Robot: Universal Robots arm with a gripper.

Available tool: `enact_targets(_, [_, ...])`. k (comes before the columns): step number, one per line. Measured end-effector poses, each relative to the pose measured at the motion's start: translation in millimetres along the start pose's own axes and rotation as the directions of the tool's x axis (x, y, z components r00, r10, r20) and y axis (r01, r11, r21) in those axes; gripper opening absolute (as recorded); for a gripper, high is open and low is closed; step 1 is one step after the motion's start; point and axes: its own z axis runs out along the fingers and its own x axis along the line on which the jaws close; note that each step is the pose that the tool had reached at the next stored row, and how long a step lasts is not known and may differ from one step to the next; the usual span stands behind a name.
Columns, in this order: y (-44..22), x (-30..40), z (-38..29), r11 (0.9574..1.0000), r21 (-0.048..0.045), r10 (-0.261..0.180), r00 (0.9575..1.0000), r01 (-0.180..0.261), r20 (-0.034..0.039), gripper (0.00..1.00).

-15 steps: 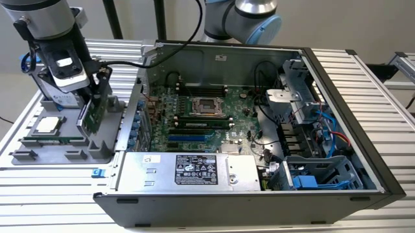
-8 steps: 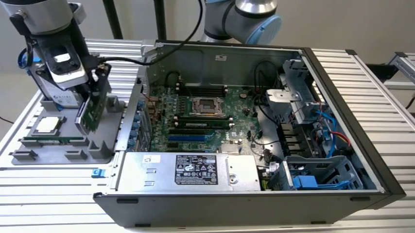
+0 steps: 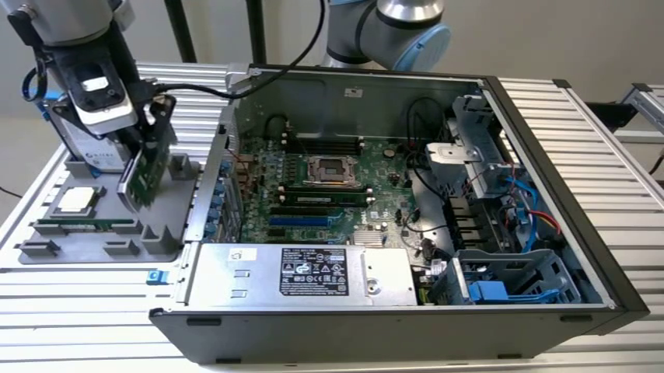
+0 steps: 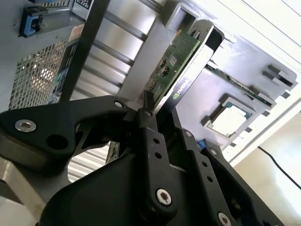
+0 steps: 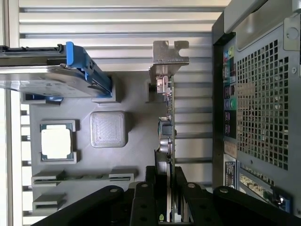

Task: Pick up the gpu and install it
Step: 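Pick up the gpu and move the gpu toward the slot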

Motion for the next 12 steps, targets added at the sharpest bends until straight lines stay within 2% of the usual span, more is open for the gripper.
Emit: enact_targets(12, [0.8, -0.4, -14.3, 1.0000, 0.0000, 0.000, 1.0000, 0.000, 0.0000, 0.00])
